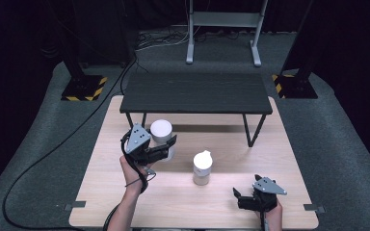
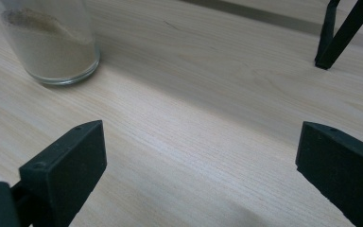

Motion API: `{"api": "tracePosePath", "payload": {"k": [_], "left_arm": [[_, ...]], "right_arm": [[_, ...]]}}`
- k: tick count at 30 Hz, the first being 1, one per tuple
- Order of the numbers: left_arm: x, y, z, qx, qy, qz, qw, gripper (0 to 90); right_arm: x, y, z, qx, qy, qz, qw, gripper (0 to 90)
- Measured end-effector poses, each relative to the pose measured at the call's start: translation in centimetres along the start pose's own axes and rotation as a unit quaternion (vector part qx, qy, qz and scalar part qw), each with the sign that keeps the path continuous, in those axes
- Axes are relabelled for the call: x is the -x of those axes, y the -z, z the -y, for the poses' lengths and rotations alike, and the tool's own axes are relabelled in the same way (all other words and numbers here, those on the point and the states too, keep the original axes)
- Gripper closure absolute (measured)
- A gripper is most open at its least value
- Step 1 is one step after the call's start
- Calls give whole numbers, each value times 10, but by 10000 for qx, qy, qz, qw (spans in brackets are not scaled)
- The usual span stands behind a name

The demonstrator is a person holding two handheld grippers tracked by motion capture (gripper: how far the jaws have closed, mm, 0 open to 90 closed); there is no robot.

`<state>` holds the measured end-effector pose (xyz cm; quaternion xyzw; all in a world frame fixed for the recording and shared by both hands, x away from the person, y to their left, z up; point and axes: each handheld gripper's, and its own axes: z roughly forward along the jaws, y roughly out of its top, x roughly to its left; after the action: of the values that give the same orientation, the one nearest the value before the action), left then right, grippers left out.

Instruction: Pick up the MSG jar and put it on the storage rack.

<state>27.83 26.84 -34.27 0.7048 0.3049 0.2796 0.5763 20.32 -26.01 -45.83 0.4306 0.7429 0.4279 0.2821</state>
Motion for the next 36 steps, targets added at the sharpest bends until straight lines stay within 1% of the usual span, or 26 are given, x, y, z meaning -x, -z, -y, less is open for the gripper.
{"api": "tracePosePath", "payload": {"k": [14,20,36], "left_arm": [[-3,-16,-12,-6,-31,38,10000,349],[-6,-21,-15,13,17,21,10000,350],[-10,-36,-27,-2,-26,29,10000,350]], "right_arm": [[0,0,0,-9,17,1,10000,18],[0,0,0,-1,8,10,10000,22],[0,0,0,-9,9,-5,10000,22]]}}
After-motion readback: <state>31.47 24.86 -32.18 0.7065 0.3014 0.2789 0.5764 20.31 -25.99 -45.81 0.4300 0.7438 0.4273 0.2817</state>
